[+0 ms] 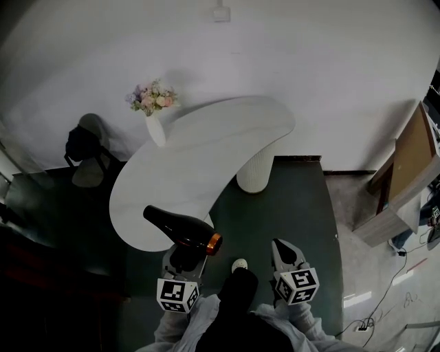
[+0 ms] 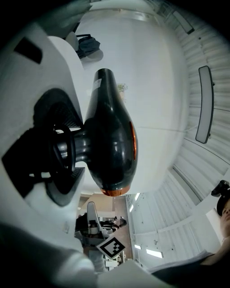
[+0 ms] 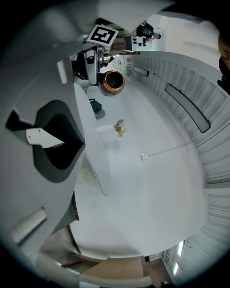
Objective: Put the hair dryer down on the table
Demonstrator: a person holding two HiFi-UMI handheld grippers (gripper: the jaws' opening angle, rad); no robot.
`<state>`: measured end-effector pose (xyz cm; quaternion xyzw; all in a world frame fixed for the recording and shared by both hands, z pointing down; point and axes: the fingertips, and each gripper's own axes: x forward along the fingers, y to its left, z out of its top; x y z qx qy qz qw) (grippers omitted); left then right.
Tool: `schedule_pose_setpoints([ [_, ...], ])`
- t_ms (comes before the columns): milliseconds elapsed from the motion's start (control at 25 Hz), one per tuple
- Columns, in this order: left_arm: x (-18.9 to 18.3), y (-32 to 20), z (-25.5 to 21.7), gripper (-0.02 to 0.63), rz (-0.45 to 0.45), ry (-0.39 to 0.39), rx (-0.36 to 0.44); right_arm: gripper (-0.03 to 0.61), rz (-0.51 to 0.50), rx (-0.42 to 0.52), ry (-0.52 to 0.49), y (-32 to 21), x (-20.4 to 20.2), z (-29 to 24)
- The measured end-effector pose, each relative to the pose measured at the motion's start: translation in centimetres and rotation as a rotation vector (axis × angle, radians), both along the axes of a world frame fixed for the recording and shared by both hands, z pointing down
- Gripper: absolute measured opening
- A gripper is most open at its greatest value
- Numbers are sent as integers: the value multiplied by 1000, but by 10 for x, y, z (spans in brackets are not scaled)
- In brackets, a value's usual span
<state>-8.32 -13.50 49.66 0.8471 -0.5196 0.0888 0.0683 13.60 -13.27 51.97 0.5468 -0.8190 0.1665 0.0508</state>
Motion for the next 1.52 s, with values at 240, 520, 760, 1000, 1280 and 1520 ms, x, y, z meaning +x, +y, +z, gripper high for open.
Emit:
schedule_pose_setpoints([
  [240, 20, -103, -12, 276, 8, 25, 13, 9, -3, -1, 14, -106, 18, -11],
  [520, 26, -200, -12, 276, -4, 49, 13, 9, -15, 29, 33, -208, 23, -23],
  [760, 33, -230, -6, 276, -19, 38, -23, 9, -50, -18, 46, -243, 29, -13],
  [1000, 28, -258, 3, 276, -76, 42, -35, 9, -130, -20, 63, -291, 18, -3],
  [1280, 33, -320, 14, 276, -160, 30, -68, 9, -255, -18, 48, -381, 3, 1],
  [1520, 37, -396, 16, 278, -245, 14, -96, 9, -368, -19, 43, -477, -6, -5],
])
